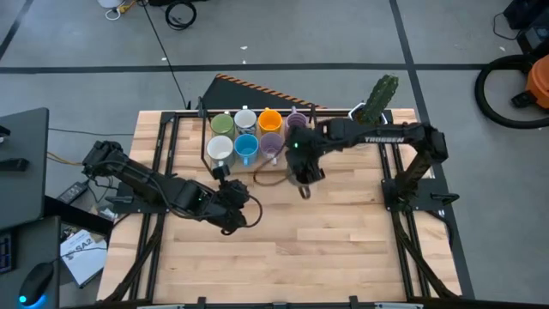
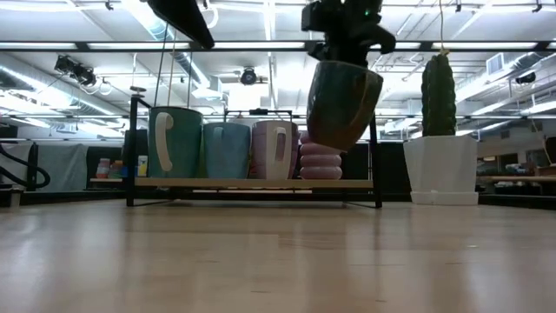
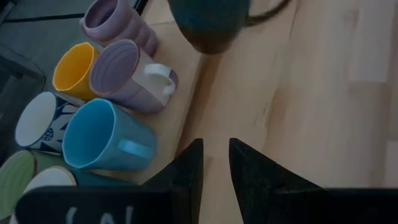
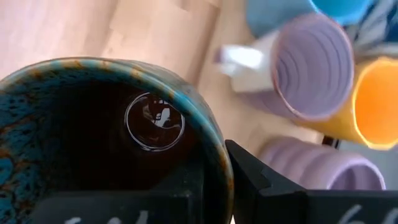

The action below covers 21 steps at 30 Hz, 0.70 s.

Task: Place coffee mugs
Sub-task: Put the brown patterned mug on the shelf

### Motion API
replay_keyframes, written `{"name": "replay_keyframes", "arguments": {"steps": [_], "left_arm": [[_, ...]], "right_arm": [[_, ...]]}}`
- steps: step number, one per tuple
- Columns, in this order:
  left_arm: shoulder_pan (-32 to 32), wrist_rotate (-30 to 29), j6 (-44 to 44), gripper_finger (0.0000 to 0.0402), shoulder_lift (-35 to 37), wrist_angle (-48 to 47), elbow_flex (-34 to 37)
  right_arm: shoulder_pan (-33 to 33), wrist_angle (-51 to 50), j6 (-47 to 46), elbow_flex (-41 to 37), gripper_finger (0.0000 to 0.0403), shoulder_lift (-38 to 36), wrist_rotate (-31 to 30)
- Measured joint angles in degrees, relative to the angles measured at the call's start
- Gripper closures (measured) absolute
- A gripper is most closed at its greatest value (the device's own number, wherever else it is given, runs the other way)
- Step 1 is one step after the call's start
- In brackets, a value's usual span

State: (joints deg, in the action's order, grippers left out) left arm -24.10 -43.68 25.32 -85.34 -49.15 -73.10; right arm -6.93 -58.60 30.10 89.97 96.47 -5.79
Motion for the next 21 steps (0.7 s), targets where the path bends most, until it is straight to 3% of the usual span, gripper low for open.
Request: {"name": "replay_keyframes", "arguments": {"steps": [5, 14, 21], "left_arm": [[0.1, 0.0, 0.0, 0.0319, 0.0, -1.6, 0.0], [1.2, 0.0, 0.0, 0.0319, 0.0, -2.6, 0.0], [0.5, 0.0, 3.5, 0.0319, 1.2, -8.9, 0.0]], "right_arm": [[-3.2, -0.4, 0.9, 1.2, 0.0357, 1.5, 1.3], [-5.1, -7.6, 1.6, 10.3, 0.0357, 10.1, 1.4], [-8.3, -6.9, 2.8, 10.8, 0.0357, 11.4, 0.8]]}}
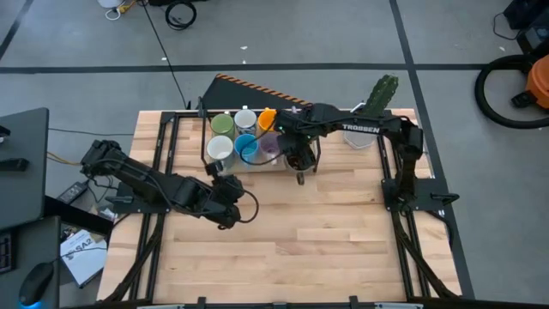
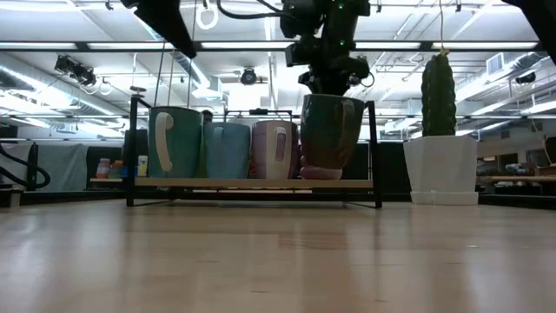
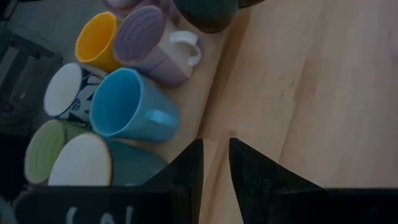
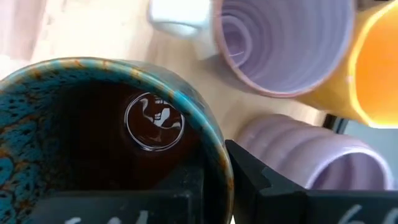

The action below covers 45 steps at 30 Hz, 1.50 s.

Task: Place coffee mugs
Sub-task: Put the brown patterned mug on the shelf

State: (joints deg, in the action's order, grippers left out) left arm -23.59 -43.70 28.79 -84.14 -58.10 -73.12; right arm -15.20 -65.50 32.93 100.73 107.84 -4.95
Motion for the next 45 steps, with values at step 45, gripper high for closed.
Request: {"name": "replay_keyframes", "arguments": {"steps": [45], "left_arm": [[-0.4, 0.0, 3.6, 0.0319, 0.7, -3.0, 0.0]], "right_arm": [[-8.6, 3.9, 3.5, -0.8, 0.0322, 2.6, 0.1]]}}
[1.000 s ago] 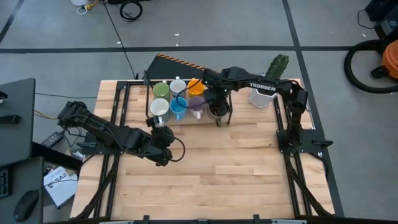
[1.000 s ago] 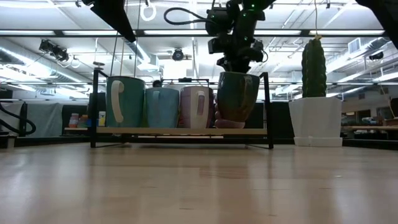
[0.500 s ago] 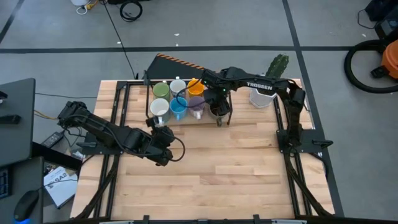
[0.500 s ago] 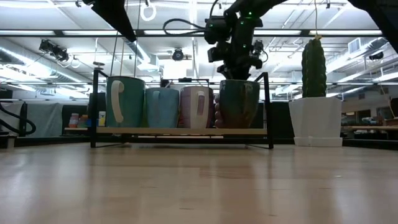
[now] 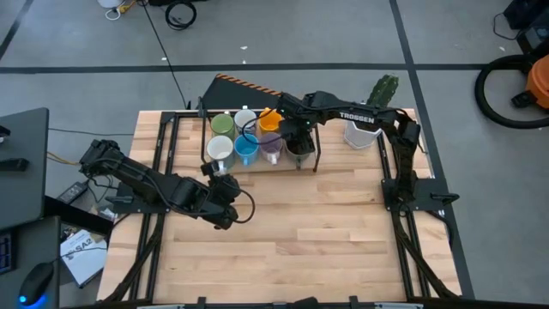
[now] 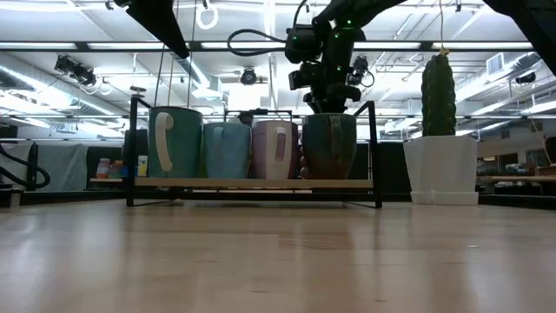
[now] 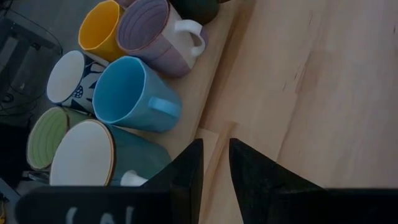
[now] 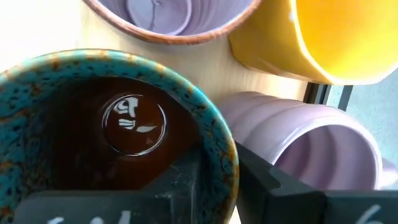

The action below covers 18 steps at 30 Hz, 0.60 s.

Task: Place coffee mugs
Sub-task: Put the brown patterned mug on the shelf

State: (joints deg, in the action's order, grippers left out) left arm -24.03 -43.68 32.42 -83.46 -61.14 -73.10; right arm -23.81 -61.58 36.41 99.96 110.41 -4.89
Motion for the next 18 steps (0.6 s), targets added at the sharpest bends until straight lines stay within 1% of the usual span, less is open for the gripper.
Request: {"name": "replay_keyframes", "arguments": {"steps": [9, 18], "left_arm": [[0.0, 0.0, 0.0, 0.0319, 0.0, 0.0, 0.0], [0.0, 0.0, 0.0, 0.0319, 0.0, 0.0, 0.0]], "right_arm": [[0.8, -1.5, -0.4, 0.0, 0.0296, 0.0, 0.3], [1.1, -1.3, -2.0, 1.5, 0.0293, -0.4, 0.0]]}}
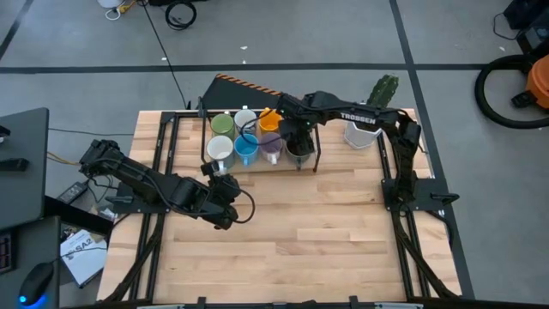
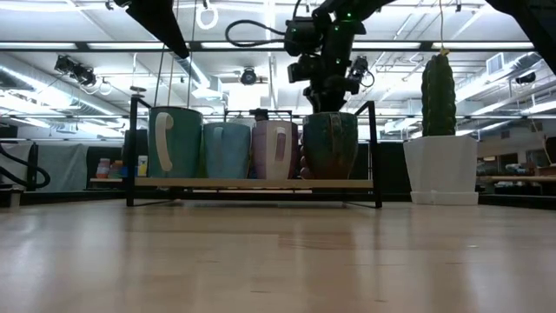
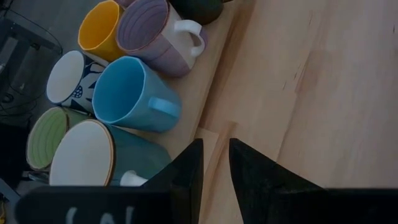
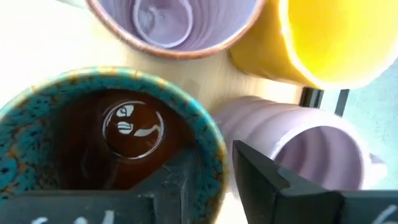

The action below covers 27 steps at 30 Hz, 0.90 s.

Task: Place coffee mugs
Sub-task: Put the brown patterned mug on the shelf

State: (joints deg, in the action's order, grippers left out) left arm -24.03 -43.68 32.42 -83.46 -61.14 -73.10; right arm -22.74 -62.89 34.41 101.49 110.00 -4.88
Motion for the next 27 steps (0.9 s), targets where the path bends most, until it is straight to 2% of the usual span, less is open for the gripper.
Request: {"name": "replay_keyframes", "arguments": {"steps": [8, 20, 23, 27], "left_arm": [[0.0, 0.0, 0.0, 0.0319, 0.0, 0.0, 0.0], [0.0, 0.4, 0.0, 0.0319, 0.0, 0.0, 0.0], [0.0, 0.4, 0.0, 0.0319, 0.0, 0.0, 0.0], [0.0, 0.4, 0.0, 0.0319, 0.0, 0.0, 0.0]], "right_arm": [[0.1, -1.7, -0.4, 3.2, 0.0267, 0.0, -1.9], [-1.4, -3.2, -3.8, 3.3, 0.0133, 0.0, -2.4], [-2.7, -2.2, -3.9, 3.0, 0.0114, 0.0, -0.4], [-4.0, -0.6, -3.7, 1.4, 0.0112, 0.0, 0.5]]}}
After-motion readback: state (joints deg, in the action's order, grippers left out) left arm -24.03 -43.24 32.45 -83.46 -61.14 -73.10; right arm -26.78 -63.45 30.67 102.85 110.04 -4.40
